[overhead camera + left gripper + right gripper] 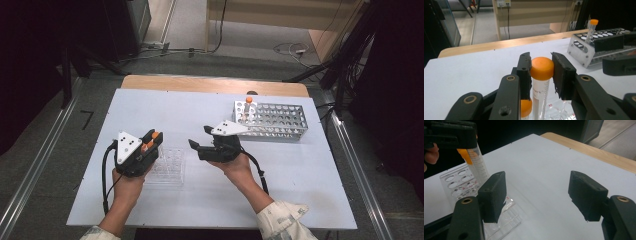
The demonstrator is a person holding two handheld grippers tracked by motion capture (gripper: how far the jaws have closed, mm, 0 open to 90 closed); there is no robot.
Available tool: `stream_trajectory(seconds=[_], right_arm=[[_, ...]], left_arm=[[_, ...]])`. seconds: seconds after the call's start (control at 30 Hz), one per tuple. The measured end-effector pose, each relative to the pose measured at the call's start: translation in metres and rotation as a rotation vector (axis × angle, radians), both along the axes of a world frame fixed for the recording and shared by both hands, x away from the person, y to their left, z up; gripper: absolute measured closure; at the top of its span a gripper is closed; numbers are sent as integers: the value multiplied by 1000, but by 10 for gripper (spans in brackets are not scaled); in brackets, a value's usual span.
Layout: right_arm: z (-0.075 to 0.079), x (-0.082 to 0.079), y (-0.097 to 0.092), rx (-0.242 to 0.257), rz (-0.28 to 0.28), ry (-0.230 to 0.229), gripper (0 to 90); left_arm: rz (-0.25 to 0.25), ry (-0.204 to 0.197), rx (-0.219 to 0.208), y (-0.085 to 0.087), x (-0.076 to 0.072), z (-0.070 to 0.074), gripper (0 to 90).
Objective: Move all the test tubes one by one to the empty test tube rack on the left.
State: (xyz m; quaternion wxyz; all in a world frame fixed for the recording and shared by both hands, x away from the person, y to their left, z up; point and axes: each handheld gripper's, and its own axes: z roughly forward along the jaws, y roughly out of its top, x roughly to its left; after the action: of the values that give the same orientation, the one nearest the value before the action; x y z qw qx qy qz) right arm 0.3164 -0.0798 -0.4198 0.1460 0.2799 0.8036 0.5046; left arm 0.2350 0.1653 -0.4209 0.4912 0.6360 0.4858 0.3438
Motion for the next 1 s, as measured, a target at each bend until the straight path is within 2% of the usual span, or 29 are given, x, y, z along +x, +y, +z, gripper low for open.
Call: stream_trajectory(seconds=[0.23,0.63,0.87,1.0], right_arm=[[0,-1,1,0,2,0,296],[0,-1,-1,0,-2,1,298],[1,0,-4,2,-14,-15,298],[0,4,-10,-7,-61,-43,298]], left_arm=[[0,19,33,-2,-1,-10,697],[1,29,30,-2,1,-13,676],[-13,36,22,-2,2,-12,552],[-25,44,14,-2,2,-10,450]])
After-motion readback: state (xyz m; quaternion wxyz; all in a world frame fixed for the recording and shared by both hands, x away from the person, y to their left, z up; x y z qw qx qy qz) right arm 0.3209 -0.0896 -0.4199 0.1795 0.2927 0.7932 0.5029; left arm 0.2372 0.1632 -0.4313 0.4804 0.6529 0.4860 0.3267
